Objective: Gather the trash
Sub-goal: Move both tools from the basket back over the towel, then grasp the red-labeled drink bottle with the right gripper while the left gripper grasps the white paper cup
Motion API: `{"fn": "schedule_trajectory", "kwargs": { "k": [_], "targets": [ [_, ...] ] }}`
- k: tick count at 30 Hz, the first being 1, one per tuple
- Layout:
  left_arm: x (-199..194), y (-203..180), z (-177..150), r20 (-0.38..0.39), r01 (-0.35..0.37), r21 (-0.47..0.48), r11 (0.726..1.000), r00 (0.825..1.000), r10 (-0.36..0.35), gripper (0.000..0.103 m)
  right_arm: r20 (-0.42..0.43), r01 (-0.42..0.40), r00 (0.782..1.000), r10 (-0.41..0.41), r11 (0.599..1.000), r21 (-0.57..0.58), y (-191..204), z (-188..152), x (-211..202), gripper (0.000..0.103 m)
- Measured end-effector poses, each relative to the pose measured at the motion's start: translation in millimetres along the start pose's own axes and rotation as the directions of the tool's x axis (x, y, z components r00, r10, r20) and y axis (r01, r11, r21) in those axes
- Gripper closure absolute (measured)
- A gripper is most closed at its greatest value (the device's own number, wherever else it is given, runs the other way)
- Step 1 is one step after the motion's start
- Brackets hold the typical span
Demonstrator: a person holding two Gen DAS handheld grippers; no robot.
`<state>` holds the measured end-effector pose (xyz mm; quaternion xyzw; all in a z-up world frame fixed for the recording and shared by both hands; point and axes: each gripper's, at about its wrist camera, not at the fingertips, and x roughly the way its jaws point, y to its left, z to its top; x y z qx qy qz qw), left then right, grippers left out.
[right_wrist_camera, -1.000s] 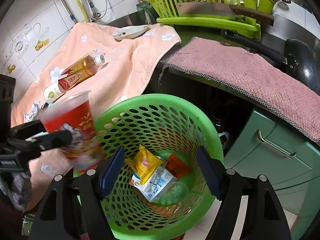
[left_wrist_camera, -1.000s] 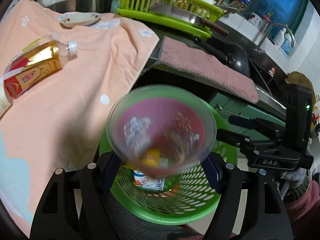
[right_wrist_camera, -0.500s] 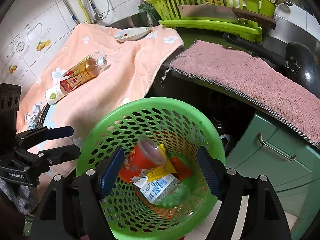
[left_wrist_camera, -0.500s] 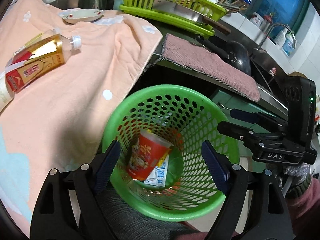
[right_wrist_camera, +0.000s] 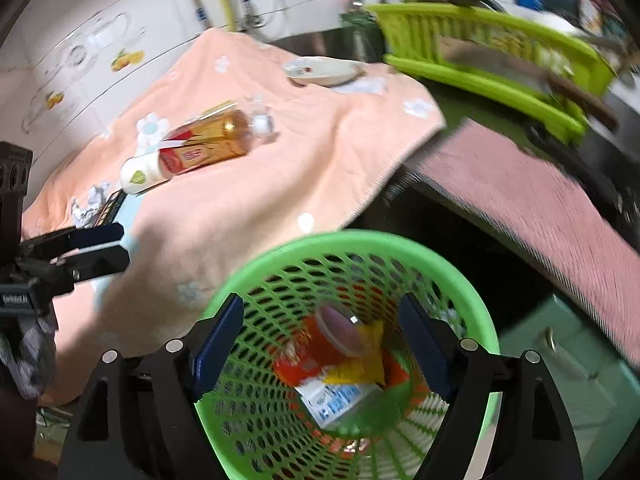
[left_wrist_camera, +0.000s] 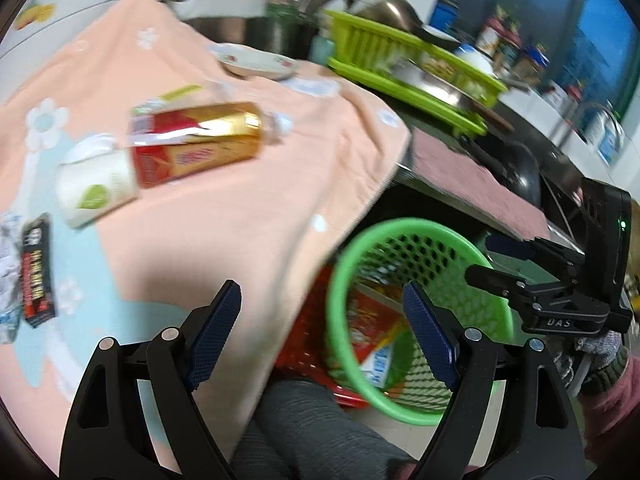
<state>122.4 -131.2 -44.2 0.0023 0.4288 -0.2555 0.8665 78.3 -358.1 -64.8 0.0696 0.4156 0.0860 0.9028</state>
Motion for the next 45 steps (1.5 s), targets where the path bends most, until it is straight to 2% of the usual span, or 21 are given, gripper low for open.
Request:
{"fn": "schedule_trajectory", "kwargs": {
  "k": [7, 13, 19, 26, 31, 37, 41, 45],
  "targets": [
    [-25, 54, 10, 0.058, -0.081, -0.092, 0.992, 0.995, 0.087, 0.021, -0.020, -0.029, 0.999, 0.026, 0.987, -0.156, 34, 37, 25, 0.022],
    [-39, 96, 15, 0.090, -0.128, -0.168, 0.977, 0.985, 0.145, 0.022, -0.028, -0.048, 0.999, 0.041, 0.941, -0.334, 69, 78, 51, 0.018],
    [-42, 134, 18, 0.096, -0.163, -0.232, 0.959, 0.977, 0.189, 0.023, -0.043, -0.072, 0.997, 0.058, 0.849, -0.523, 106, 120, 87, 0.016],
    [-35, 163, 23, 0.089, -0.183, -0.272, 0.945, 0.973, 0.214, 0.025, -0.081, -0.110, 0.994, 0.076, 0.738, -0.665, 142, 160, 128, 0.015],
    [-29, 178, 28, 0.088, -0.183, -0.286, 0.941, 0.972, 0.216, 0.028, -0.135, -0.136, 0.990, 0.048, 0.621, -0.772, 168, 172, 162, 0.014],
    [-20, 188, 32, 0.082, -0.167, -0.296, 0.941, 0.976, 0.200, 0.031, -0.181, -0.157, 0.984, 0.002, 0.508, -0.847, 186, 177, 199, 0.014],
    [-15, 190, 38, 0.079, -0.167, -0.282, 0.945, 0.977, 0.196, 0.032, -0.202, -0.169, 0.979, -0.023, 0.460, -0.872, 191, 182, 216, 0.014],
    [-9, 193, 43, 0.078, -0.157, -0.273, 0.949, 0.980, 0.185, 0.032, -0.235, -0.199, 0.972, -0.030, 0.432, -0.880, 195, 183, 229, 0.013]
  ]
}}
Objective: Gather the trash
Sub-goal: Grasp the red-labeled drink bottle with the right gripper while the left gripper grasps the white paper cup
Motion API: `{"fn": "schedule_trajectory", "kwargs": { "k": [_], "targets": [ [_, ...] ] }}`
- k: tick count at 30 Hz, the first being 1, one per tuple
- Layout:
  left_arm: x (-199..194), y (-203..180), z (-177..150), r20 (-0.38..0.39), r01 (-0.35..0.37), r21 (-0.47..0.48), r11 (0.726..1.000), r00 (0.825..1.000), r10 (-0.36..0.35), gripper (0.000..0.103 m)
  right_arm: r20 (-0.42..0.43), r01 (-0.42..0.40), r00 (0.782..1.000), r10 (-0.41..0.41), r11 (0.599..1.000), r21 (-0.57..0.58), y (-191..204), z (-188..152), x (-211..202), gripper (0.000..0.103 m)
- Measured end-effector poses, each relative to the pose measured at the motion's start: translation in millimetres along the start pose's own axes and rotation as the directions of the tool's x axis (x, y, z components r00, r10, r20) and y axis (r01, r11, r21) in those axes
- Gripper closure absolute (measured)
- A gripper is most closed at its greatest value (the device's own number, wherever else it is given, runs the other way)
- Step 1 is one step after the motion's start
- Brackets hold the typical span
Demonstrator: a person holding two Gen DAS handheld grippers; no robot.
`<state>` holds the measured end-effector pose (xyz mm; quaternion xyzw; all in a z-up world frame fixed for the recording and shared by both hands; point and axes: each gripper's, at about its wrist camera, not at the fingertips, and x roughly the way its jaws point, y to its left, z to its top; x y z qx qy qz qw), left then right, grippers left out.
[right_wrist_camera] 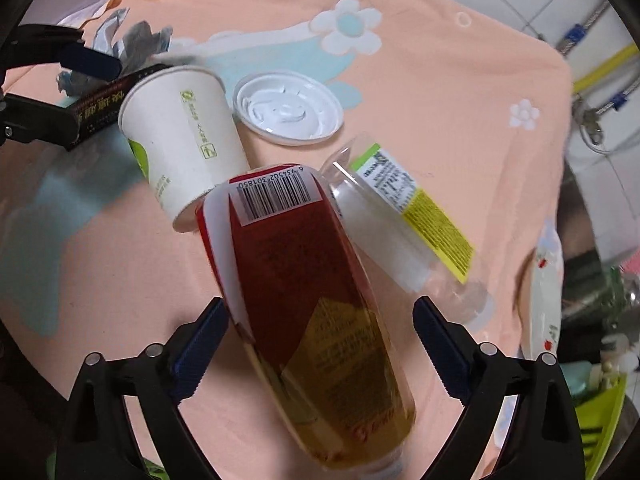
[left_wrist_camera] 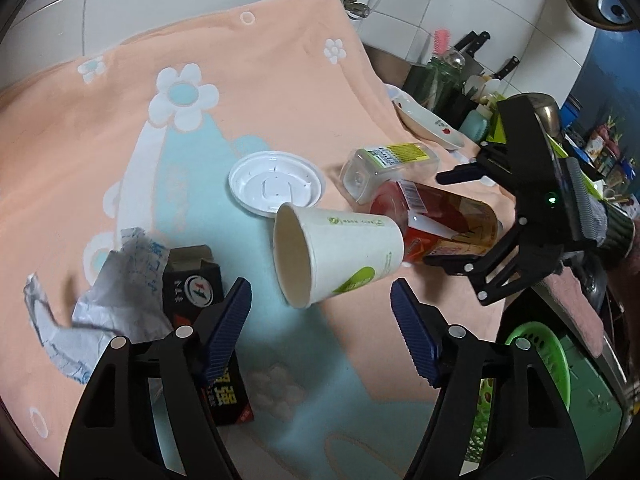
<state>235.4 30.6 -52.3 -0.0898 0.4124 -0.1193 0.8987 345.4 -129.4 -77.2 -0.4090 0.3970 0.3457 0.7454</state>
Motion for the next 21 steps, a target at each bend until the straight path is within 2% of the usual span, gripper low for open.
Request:
{"fn": "schedule_trajectory", "kwargs": {
  "k": [7, 9, 21],
  "targets": [
    [13, -5, 5, -0.024, 0.022, 0.015, 1.000, 0.999, -0.022, 0.034, -0.029, -0.031, 0.999, 0.031, 0.999, -0.022, 4, 0, 18, 0.016],
    [17, -6, 6, -0.031, 0.029, 0.021, 0.999, 0.999, -0.029, 0.035, -0.024, -0.052, 0.998, 0.052, 0.999, 0.003, 2, 0, 18, 0.024],
    [42, -17, 15, -0.080, 0.120, 0.062, 0.991, 0.990, -0.115, 0.037, 0.018, -0.042, 0.999, 0.040, 0.992, 0.123, 9, -21, -9, 0.026]
  ]
}}
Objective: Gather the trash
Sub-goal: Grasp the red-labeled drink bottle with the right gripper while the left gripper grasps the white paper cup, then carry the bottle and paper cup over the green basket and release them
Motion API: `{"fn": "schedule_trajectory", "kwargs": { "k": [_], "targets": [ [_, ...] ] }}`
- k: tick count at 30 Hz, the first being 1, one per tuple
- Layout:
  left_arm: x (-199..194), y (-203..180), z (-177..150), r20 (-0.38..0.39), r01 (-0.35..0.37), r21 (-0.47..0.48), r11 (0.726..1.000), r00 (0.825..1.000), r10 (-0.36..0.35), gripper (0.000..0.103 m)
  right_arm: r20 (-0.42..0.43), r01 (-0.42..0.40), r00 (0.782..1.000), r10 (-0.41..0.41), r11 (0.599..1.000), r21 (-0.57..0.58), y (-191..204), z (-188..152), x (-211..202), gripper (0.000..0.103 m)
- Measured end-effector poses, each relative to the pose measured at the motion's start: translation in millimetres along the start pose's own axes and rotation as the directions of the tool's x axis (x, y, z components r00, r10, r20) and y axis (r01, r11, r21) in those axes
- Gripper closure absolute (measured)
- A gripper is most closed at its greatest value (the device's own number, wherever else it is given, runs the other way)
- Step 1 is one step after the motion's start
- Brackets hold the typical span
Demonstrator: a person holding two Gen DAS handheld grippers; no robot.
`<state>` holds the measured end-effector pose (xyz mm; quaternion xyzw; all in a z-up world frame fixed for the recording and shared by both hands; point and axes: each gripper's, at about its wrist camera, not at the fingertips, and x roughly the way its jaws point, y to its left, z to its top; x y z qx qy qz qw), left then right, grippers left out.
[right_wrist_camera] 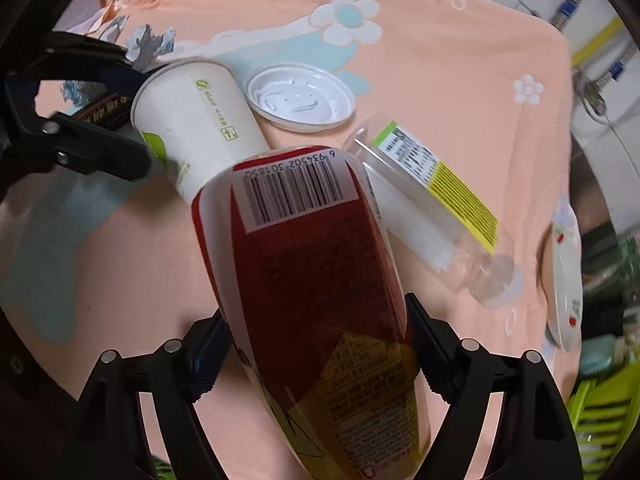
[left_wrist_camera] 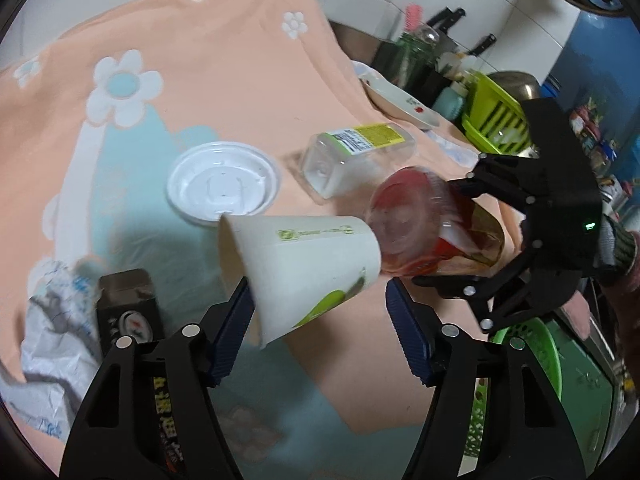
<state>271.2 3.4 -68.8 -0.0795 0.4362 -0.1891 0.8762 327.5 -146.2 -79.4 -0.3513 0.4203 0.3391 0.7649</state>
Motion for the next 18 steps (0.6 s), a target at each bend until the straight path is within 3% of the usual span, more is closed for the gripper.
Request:
{"fn": "schedule_trajectory", "kwargs": {
  "k": [4, 11, 14, 18],
  "targets": [
    [10, -7, 2, -0.007, 0.002, 0.032, 0.999, 1.000, -0.002, 0.038, 0.022, 0.003, 1.000, -0.004, 0.999, 0.054, 1, -8, -17, 0.027],
    [13, -11, -1, -0.008, 0.047, 0.024, 0.999, 0.999, -0.047, 0.086, 0.073, 0.023, 0.997, -0.033, 0.991, 0.135, 1, -23, -45, 0.027],
    [9, -16, -4, 0.010, 0.053, 0.027, 0.998, 0.999, -0.053, 0.096, 0.095, 0.027, 0.995, -0.045, 0.983, 0.181, 1, -31, -59, 0.028],
    [-2, -30, -7, 0.037, 0.041, 0.065, 0.997, 0.998, -0.044, 0.101, 0.130, 0.016, 0.990, -0.049, 0.970, 0.242, 3, -41, -78, 0.029]
  ]
}}
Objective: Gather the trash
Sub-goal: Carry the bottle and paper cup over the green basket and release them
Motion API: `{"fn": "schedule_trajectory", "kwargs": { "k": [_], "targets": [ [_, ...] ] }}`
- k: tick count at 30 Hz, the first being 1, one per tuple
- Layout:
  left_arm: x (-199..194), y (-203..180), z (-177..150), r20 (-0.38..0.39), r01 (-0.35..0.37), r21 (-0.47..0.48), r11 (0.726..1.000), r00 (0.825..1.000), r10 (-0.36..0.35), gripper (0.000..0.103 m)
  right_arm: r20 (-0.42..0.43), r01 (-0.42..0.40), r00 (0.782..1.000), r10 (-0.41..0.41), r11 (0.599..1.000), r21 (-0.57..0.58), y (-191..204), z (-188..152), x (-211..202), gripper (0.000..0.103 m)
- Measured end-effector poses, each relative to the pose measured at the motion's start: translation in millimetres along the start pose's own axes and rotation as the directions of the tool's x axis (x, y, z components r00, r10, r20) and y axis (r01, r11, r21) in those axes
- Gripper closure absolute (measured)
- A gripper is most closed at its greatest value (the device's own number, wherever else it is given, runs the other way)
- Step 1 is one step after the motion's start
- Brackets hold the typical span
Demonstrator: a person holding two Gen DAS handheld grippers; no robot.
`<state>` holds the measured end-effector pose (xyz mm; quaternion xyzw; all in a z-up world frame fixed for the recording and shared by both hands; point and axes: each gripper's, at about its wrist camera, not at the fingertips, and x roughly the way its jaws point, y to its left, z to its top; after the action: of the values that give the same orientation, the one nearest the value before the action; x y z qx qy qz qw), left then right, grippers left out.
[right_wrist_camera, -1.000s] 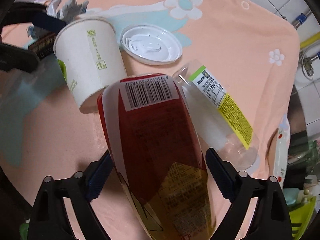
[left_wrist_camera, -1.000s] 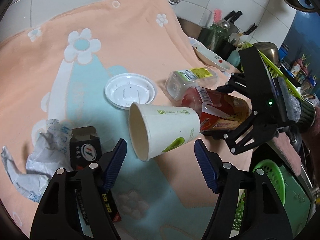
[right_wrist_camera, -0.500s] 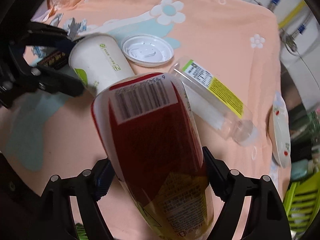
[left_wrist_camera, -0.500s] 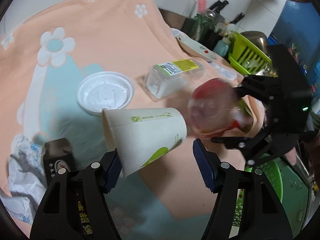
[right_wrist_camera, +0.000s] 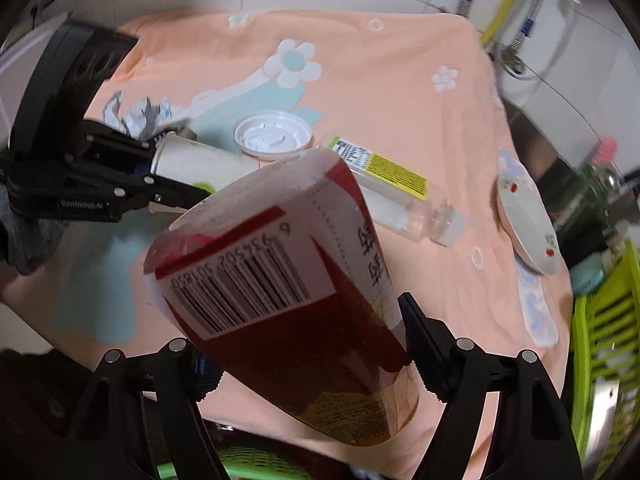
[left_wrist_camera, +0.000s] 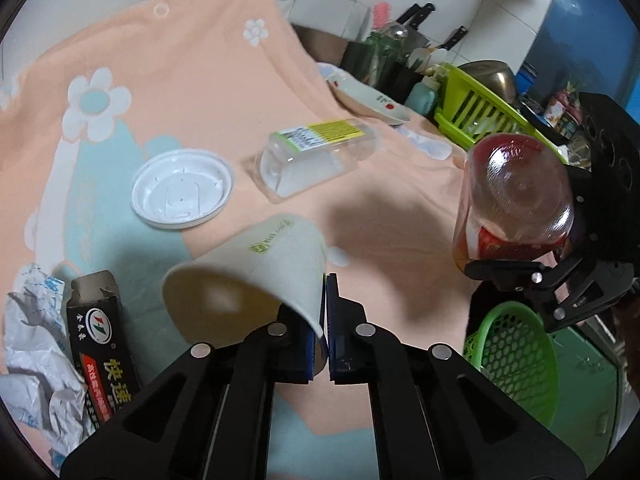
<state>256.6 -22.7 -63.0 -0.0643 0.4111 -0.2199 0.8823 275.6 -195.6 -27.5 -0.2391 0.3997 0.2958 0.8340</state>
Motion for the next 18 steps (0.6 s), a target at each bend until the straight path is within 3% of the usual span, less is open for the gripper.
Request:
{"fn": "schedule_trajectory", "kwargs": {
  "k": [11, 18],
  "targets": [
    [-40, -41, -12, 0.050, 0.050, 0.048, 0.998, 0.997, -0.053, 0.101, 0.081, 0.016, 0.996, -0.026, 0.991, 0.133, 12, -34, -67, 0.029],
    [-54, -84, -28, 0.051, 0.137, 0.105, 0.985, 0.988, -0.143, 0.101, 0.014, 0.053, 0.998, -0.058, 0.967, 0.248, 18, -90, -91, 0.029]
  ]
}}
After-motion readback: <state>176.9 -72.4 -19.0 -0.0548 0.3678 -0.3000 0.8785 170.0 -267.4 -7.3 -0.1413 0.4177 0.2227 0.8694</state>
